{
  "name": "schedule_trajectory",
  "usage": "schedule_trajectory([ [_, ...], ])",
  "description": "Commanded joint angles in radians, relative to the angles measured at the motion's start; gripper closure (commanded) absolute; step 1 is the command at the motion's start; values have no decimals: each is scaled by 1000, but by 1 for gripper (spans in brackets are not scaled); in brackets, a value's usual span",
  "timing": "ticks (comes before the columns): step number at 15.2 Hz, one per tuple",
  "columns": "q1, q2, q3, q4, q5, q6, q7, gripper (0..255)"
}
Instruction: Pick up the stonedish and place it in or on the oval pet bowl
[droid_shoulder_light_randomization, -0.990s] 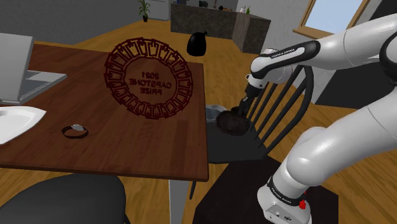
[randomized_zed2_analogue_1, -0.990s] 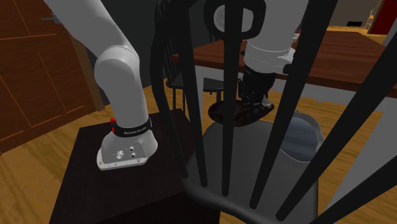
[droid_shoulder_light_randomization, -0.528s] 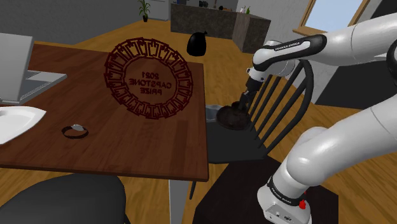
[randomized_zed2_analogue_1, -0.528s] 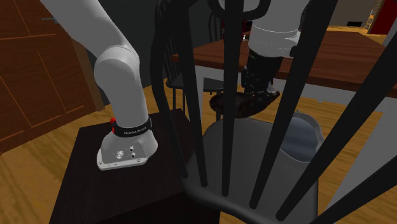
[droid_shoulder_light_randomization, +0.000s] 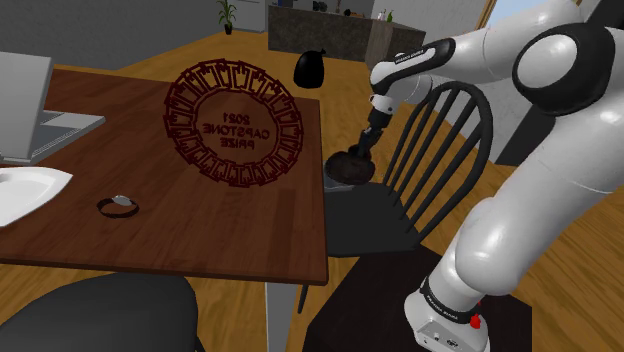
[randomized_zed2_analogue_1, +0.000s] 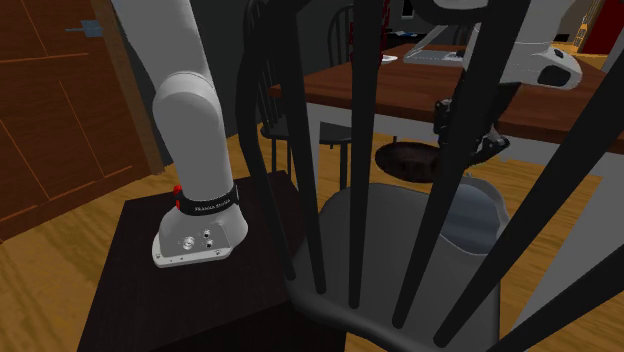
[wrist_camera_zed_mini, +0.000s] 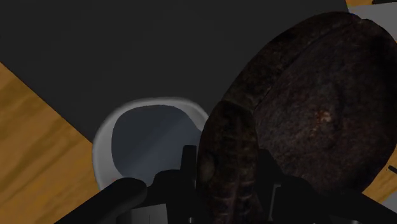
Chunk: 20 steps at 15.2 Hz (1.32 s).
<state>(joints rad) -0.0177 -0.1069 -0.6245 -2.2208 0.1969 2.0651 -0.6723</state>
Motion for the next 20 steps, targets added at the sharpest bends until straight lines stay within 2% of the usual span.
schedule_trajectory([
  [1, 10, 90, -9, 96, 57, -27, -27, 255],
  [5, -4, 270, -8, 295, 164, -96, -72, 255],
  [10, -72, 485, 21, 572, 269, -203, -89, 255],
  [20, -78, 533, 40, 503, 311, -100, -135, 255],
])
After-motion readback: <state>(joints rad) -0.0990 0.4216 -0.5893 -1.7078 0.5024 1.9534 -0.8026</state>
